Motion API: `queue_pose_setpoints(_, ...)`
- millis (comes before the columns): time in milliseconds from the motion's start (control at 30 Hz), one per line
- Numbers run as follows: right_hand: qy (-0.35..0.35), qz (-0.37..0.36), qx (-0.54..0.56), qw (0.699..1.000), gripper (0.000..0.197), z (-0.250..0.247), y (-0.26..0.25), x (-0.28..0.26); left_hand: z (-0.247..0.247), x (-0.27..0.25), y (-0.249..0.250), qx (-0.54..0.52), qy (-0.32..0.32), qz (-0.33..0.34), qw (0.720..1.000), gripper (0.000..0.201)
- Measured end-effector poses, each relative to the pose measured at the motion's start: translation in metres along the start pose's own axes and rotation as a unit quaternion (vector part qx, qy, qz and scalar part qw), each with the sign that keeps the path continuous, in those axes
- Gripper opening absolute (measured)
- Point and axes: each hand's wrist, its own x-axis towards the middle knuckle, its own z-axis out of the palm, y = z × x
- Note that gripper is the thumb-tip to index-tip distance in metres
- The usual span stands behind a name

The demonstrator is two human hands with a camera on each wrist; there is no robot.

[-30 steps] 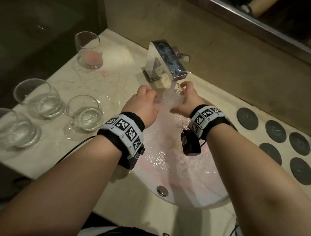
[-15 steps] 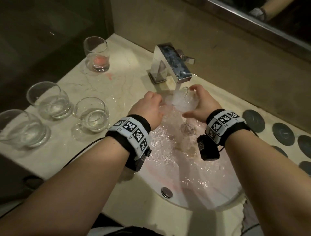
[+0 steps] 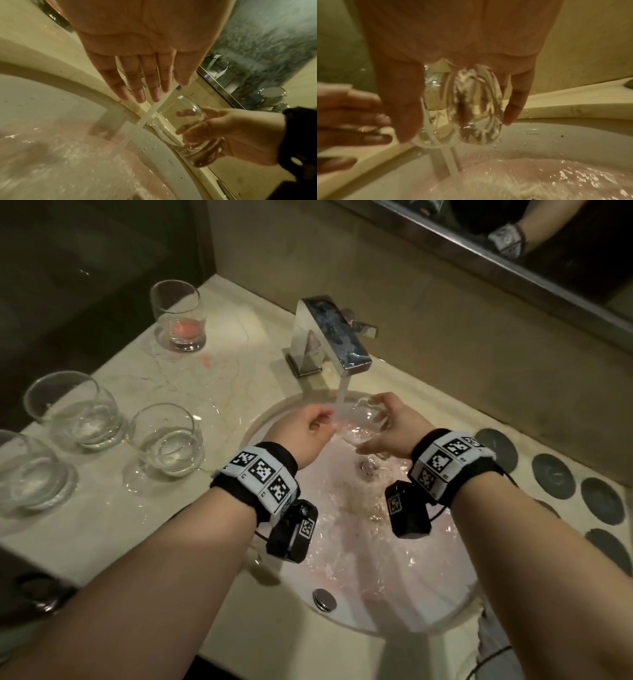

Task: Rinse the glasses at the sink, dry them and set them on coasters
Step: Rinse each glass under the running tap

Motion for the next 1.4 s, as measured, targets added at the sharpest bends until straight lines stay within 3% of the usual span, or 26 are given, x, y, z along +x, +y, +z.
queue_pose_setpoints(133, -0.016, -0.033, 0.040, 0.999, 0.093, 0.008, -0.007, 0.017, 0.009, 0.014, -0.005, -0.024, -0.021, 0.000, 0.999, 0.040)
queue_pose_setpoints(233, -0.021, -0.035, 0.146, 0.988, 0.105, 0.012, -0.008, 0.028, 0.009, 0.024, -0.008, -0.118, -0.001, -0.039, 0.992, 0.016)
queue_pose_setpoints(300, -0.016, -0.040, 0.210, 0.977, 0.105, 0.017, -0.007, 0.031, 0.008, 0.031, -0.008, -0.222, 0.006, -0.081, 0.972, 0.007)
queue_pose_setpoints(400, 0.006, -0.045, 0.307, 0.951, 0.073, 0.025, 0.005, 0.038, 0.006, 0.038, -0.005, -0.334, 0.005, -0.124, 0.935, 0.012)
queue_pose_setpoints(500, -0.015, -0.055, 0.408, 0.911, 0.037, 0.029, 0.011, 0.042, 0.002, 0.043, -0.001, -0.434, -0.011, -0.145, 0.889, 0.014)
queue_pose_setpoints(567, -0.005, -0.045, 0.419, 0.907, 0.021, 0.029, 0.006, 0.043, 0.000, 0.045, -0.001, -0.455, -0.021, -0.148, 0.878, 0.010)
queue_pose_setpoints(600, 0.013, -0.032, 0.391, 0.920, 0.015, 0.029, 0.002, 0.044, 0.000, 0.045, -0.003, -0.441, -0.033, -0.142, 0.885, 0.006)
queue_pose_setpoints(667, 0.032, -0.008, 0.322, 0.946, 0.044, 0.030, -0.004, 0.049, 0.000, 0.045, -0.006, -0.380, -0.079, -0.121, 0.914, 0.010)
queue_pose_setpoints(733, 0.013, 0.019, 0.297, 0.955, 0.071, 0.029, -0.007, 0.053, 0.001, 0.045, -0.008, -0.351, -0.109, -0.108, 0.924, 0.016)
queue_pose_setpoints(867, -0.060, -0.029, 0.327, 0.943, 0.049, 0.028, 0.005, 0.053, -0.003, 0.052, -0.010, -0.405, -0.065, -0.144, 0.901, 0.016)
queue_pose_setpoints(967, -0.055, -0.040, 0.368, 0.927, 0.040, 0.027, 0.007, 0.051, -0.002, 0.052, -0.011, -0.400, -0.075, -0.129, 0.904, 0.018)
queue_pose_setpoints(1000, -0.034, -0.026, 0.361, 0.932, 0.039, 0.026, 0.004, 0.052, -0.001, 0.051, -0.011, -0.394, -0.080, -0.122, 0.907, 0.016)
queue_pose_setpoints(1100, -0.012, 0.000, 0.353, 0.936, 0.060, 0.026, 0.000, 0.055, 0.001, 0.050, -0.012, -0.380, -0.092, -0.102, 0.915, 0.013)
queue_pose_setpoints(1233, -0.070, -0.043, 0.417, 0.905, 0.039, 0.026, 0.011, 0.051, 0.001, 0.053, -0.011, -0.407, -0.062, -0.122, 0.903, 0.005)
queue_pose_setpoints(1333, -0.035, -0.035, 0.393, 0.918, 0.040, 0.026, 0.011, 0.052, 0.001, 0.054, -0.012, -0.442, -0.070, -0.137, 0.884, 0.015)
queue_pose_setpoints(1400, -0.011, -0.012, 0.359, 0.933, 0.048, 0.026, 0.008, 0.052, 0.002, 0.053, -0.012, -0.428, -0.088, -0.130, 0.890, 0.019)
